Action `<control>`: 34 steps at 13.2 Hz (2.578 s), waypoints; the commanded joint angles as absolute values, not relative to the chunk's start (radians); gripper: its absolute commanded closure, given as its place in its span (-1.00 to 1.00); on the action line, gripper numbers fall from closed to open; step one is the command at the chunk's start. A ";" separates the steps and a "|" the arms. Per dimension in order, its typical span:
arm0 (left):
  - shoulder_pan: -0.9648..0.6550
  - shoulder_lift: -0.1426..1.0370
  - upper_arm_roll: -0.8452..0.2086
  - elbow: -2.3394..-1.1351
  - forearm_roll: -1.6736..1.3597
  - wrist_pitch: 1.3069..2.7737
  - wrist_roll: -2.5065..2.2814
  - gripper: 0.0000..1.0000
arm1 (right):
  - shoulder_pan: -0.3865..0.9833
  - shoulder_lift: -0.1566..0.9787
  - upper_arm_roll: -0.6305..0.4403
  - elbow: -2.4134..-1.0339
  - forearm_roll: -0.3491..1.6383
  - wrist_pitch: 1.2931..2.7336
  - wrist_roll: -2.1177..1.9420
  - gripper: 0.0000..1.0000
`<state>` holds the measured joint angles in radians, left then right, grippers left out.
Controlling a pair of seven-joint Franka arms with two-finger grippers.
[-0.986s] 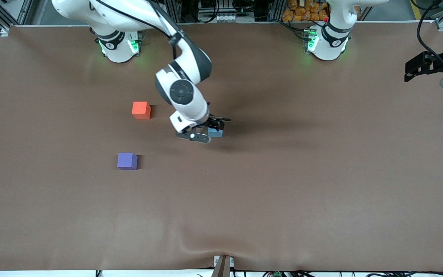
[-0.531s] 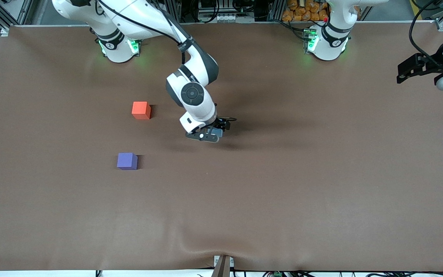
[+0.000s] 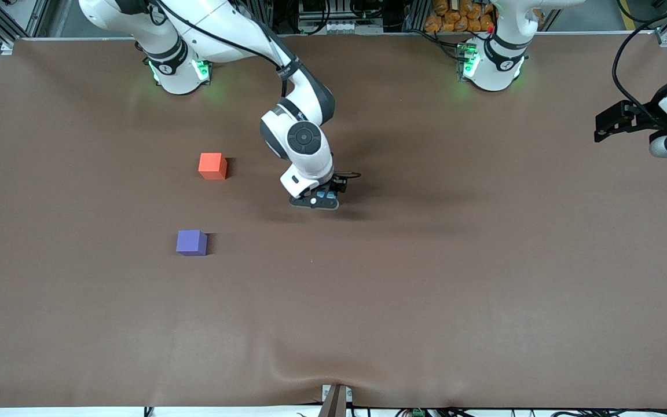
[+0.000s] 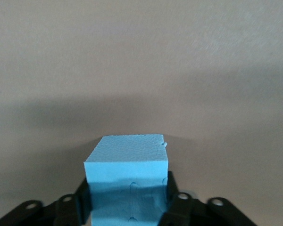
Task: Place blue block between orange and purple blocks
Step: 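Lower the right gripper onto the blue block and close on it, then carry the blue block with the right gripper toward the orange block, then lower the blue block between the orange and purple blocks, open the right gripper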
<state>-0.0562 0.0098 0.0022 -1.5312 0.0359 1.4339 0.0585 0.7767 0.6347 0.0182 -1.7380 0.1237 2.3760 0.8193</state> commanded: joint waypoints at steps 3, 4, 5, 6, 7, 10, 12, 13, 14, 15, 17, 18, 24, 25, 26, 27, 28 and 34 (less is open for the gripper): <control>-0.063 0.021 -0.009 -1.508 0.054 1.440 0.075 -1.00 | 0.637 0.450 0.003 -1.738 0.100 2.081 0.649 1.00; -0.063 0.021 -0.014 -1.506 0.055 1.440 0.075 -1.00 | 0.588 0.407 0.003 -1.744 0.101 2.024 0.638 1.00; -0.058 0.023 -0.014 -1.503 0.054 1.440 0.077 -1.00 | 0.537 0.373 0.003 -1.758 0.101 1.979 0.617 1.00; -0.057 0.021 -0.014 -1.503 0.052 1.442 0.077 -1.00 | 0.476 0.330 0.003 -1.816 0.101 1.974 0.545 1.00; -0.060 0.021 -0.014 -1.503 0.052 1.442 0.077 -1.00 | 0.404 0.292 0.003 -1.874 0.101 1.983 0.415 1.00; -0.061 0.018 -0.020 -1.503 0.054 1.440 0.075 -1.00 | 0.281 0.230 0.003 -2.003 0.106 2.019 0.236 1.00; -0.060 0.020 -0.020 -1.503 0.052 1.440 0.075 -1.00 | 0.230 0.213 0.003 -2.115 0.106 2.107 0.154 1.00; -0.061 0.017 -0.023 -1.503 0.052 1.440 0.075 -1.00 | 0.177 0.209 0.005 -2.178 0.112 2.185 0.077 1.00; -0.061 0.014 -0.031 -1.503 0.054 1.440 0.074 -1.00 | 0.161 0.212 0.006 -2.207 0.129 2.230 0.052 1.00; -0.060 0.015 -0.035 -1.502 0.054 1.440 0.072 -1.00 | 0.163 0.216 0.006 -2.217 0.150 2.246 0.052 1.00; -0.058 0.015 -0.035 -1.503 0.054 1.440 0.072 -1.00 | 0.164 0.222 0.006 -2.227 0.163 2.275 0.048 1.00; -0.058 0.015 -0.035 -1.502 0.054 1.440 0.072 -1.00 | 0.172 0.227 0.008 -2.236 0.163 2.310 0.049 1.00; -0.057 0.015 -0.034 -1.502 0.054 1.440 0.074 -1.00 | 0.209 0.259 0.011 -2.295 0.169 2.417 0.048 1.00; -0.057 0.015 -0.035 -1.503 0.054 1.440 0.074 -1.00 | 0.210 0.264 0.011 -2.296 0.169 2.422 0.049 1.00; -0.057 0.015 -0.034 -1.502 0.054 1.440 0.074 -1.00 | 0.213 0.267 0.011 -2.296 0.169 2.424 0.049 1.00; -0.057 0.015 -0.034 -1.502 0.054 1.440 0.074 -1.00 | 0.215 0.273 0.011 -2.296 0.170 2.428 0.049 1.00; -0.057 0.015 -0.034 -1.502 0.054 1.440 0.074 -1.00 | 0.219 0.281 0.011 -2.304 0.170 2.453 0.049 1.00; -0.054 0.017 -0.034 -1.502 0.054 1.440 0.075 -1.00 | 0.235 0.313 0.011 -2.313 0.172 2.490 0.052 1.00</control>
<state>-0.0580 0.0184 -0.0304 -1.5131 0.0364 1.4424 0.0606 0.2303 0.2985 0.0093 -2.2915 0.1517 2.4429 0.0705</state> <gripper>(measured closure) 0.000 0.502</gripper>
